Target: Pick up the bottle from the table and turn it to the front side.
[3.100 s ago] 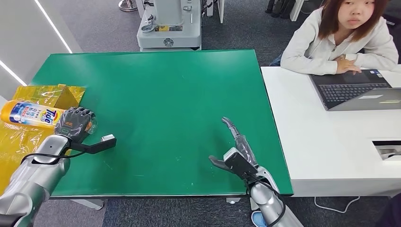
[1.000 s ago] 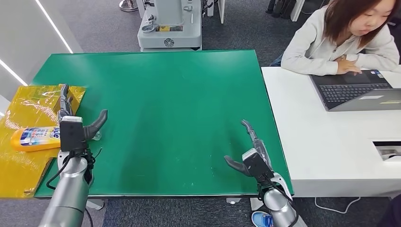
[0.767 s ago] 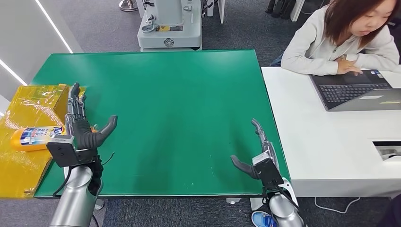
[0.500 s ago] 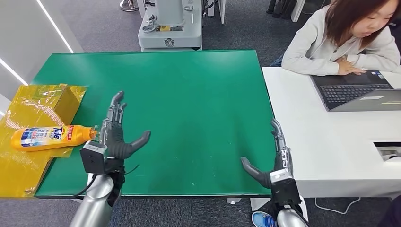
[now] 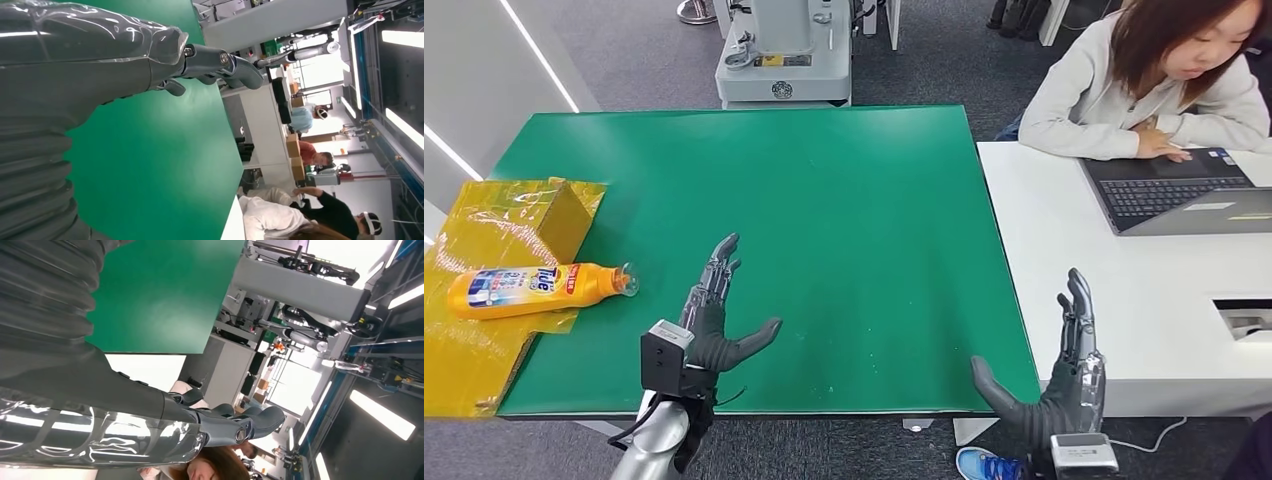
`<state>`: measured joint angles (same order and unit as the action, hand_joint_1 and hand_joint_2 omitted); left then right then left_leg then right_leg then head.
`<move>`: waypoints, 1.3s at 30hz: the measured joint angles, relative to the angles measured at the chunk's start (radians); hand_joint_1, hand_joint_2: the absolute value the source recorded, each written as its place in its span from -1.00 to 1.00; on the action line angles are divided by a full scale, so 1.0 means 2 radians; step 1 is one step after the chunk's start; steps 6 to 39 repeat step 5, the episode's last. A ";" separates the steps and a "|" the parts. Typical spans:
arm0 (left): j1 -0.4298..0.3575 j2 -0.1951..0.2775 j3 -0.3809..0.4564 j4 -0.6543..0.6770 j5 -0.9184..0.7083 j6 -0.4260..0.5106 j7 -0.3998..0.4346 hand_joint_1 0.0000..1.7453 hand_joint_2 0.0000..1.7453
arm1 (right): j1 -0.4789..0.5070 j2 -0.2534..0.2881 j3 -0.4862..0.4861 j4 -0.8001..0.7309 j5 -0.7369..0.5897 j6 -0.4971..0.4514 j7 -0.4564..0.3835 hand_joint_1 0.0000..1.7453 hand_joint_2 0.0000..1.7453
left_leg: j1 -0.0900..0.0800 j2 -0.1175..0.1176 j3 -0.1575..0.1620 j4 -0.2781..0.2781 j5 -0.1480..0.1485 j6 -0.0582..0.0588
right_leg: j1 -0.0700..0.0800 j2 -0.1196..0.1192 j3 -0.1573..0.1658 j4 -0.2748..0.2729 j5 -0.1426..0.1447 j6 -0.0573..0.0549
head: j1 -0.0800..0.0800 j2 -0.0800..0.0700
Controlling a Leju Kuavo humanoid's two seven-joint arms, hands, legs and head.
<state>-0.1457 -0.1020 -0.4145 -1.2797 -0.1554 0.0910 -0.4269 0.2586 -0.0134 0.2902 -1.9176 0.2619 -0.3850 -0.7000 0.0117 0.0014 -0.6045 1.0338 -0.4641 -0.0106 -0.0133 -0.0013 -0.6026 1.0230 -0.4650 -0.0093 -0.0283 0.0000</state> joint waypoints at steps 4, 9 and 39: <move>0.008 0.000 0.005 -0.009 0.001 0.000 -0.002 -1.00 1.00 | 0.003 0.005 0.000 -0.007 -0.001 0.012 0.000 -1.00 1.00 | 0.000 0.000 0.000 0.000 0.000 0.000 | 0.000 0.000 0.000 0.000 0.000 0.000 | 0.000 0.000; 0.009 0.000 0.006 -0.011 0.001 0.001 -0.003 -1.00 1.00 | 0.003 0.005 0.000 -0.007 -0.001 0.013 0.000 -1.00 1.00 | 0.000 0.000 0.000 0.000 0.000 0.000 | 0.000 0.000 0.000 0.000 0.000 0.000 | 0.000 0.000; 0.009 0.000 0.006 -0.011 0.001 0.001 -0.003 -1.00 1.00 | 0.003 0.005 0.000 -0.007 -0.001 0.013 0.000 -1.00 1.00 | 0.000 0.000 0.000 0.000 0.000 0.000 | 0.000 0.000 0.000 0.000 0.000 0.000 | 0.000 0.000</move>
